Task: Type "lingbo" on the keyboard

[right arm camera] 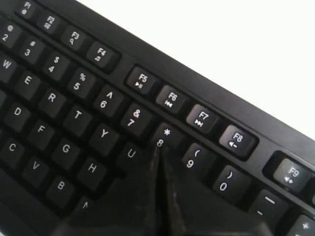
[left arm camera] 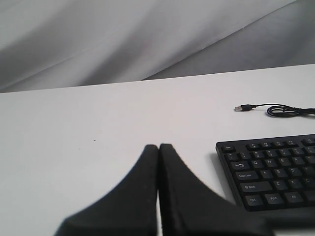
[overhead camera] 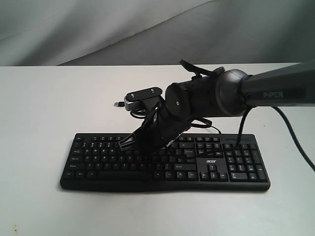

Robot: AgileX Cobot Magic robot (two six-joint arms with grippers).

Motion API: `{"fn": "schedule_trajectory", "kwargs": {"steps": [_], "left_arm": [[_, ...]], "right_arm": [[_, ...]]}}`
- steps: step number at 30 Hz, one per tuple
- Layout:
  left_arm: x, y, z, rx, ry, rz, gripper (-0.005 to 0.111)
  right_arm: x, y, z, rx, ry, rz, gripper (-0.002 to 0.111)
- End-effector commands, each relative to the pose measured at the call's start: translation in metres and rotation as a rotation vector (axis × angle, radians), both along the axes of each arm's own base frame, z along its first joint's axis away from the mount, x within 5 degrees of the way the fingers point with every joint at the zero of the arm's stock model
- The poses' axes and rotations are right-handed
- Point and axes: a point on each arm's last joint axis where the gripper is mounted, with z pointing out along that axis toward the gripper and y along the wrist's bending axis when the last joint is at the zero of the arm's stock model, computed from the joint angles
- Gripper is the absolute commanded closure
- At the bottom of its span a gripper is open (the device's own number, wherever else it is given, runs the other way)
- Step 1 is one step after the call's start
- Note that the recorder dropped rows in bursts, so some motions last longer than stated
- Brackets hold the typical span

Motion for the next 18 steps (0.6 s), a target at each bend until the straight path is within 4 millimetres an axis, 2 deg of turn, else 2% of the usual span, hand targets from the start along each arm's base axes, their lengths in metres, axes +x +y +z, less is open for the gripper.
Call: {"fn": "schedule_trajectory", "kwargs": {"steps": [1, 7, 14, 18], "left_arm": [[0.0, 0.0, -0.001, -0.011, -0.005, 0.002, 0.106], [0.0, 0.0, -0.001, -0.011, -0.005, 0.002, 0.106], [0.0, 0.0, -0.001, -0.011, -0.005, 0.002, 0.106], [0.0, 0.0, -0.001, -0.011, -0.005, 0.002, 0.106]], "right_arm": [[-0.003, -0.001, 0.015, 0.009, -0.007, 0.011, 0.108], [-0.006, -0.003, 0.035, 0.029, -0.034, 0.018, 0.108], [-0.035, 0.009, 0.029, 0.025, -0.037, 0.081, 0.108], [-0.044, 0.017, 0.027, 0.024, -0.047, 0.112, 0.108]]}}
